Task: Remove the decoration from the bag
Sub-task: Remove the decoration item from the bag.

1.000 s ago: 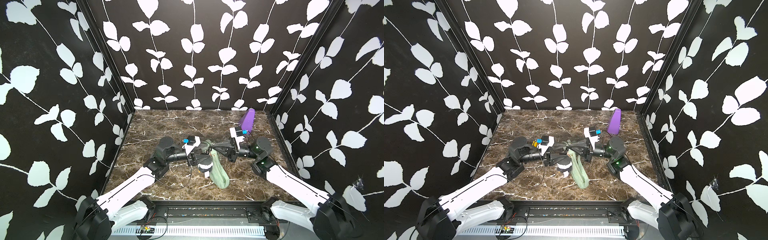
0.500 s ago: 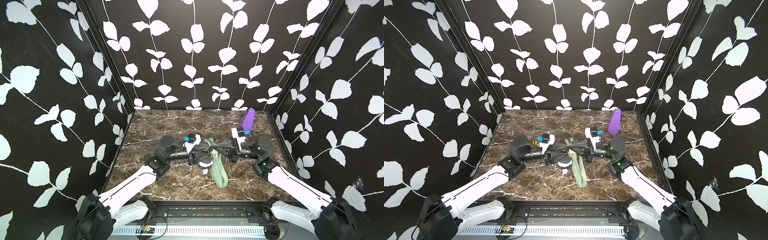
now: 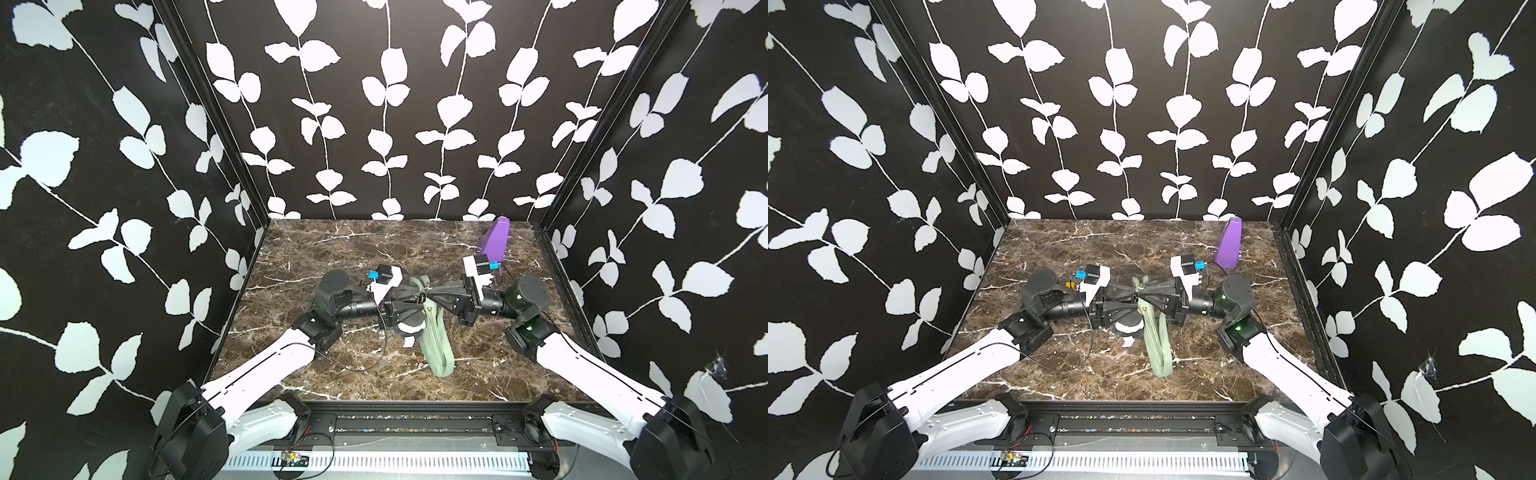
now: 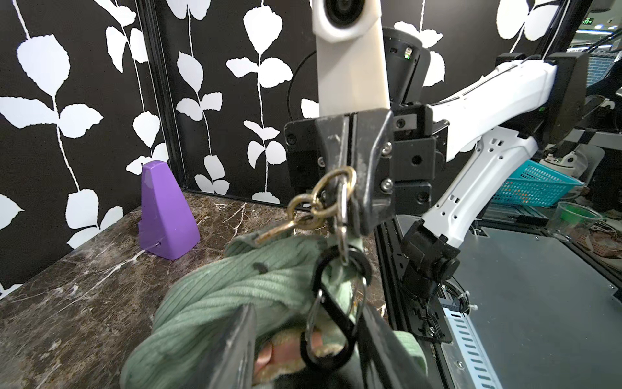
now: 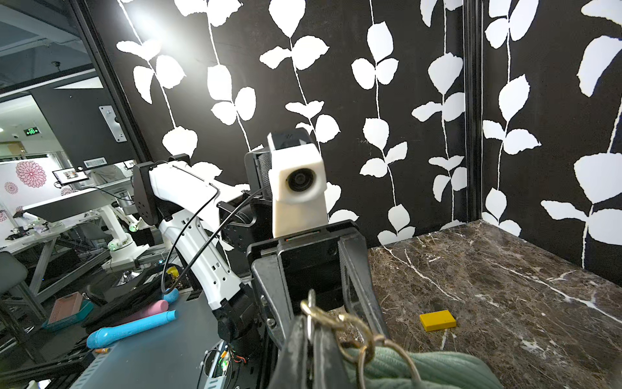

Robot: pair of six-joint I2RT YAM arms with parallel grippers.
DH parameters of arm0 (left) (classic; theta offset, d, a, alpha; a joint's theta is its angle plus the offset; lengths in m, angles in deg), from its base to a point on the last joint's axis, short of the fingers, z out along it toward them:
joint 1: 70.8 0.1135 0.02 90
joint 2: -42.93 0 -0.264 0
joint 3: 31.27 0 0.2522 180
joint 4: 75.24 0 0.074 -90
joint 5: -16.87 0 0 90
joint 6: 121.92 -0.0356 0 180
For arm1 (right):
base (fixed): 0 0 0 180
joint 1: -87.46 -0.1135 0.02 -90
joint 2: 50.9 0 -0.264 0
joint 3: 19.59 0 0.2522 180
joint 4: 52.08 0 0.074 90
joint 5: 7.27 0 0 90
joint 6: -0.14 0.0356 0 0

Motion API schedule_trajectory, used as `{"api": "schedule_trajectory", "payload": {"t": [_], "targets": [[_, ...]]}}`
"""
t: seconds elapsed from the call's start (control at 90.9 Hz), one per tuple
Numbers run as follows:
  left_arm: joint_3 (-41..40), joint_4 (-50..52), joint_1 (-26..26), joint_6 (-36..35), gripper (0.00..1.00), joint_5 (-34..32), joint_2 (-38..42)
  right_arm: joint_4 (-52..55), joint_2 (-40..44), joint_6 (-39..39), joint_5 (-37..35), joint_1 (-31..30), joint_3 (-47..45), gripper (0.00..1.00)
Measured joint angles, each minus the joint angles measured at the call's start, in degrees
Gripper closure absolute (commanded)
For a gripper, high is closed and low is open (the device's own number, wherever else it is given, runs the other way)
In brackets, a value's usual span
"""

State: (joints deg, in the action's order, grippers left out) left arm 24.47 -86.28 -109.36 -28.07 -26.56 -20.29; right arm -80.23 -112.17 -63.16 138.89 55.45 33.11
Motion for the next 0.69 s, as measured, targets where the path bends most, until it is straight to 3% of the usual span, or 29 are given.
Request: {"api": "schedule_trajectory", "payload": {"t": [0.44, 0.693], "targets": [[0.0, 0.0, 0.0, 0.2, 0.66, 0.5, 0.0, 0.5, 0.0, -0.9, 0.0, 0.0, -0.2, 1.00], [0.3, 0.0, 0.0, 0.6, 0.82, 1.2, 0.0, 0.5, 0.1, -1.4, 0.0, 0.0, -0.3, 1.00]]}}
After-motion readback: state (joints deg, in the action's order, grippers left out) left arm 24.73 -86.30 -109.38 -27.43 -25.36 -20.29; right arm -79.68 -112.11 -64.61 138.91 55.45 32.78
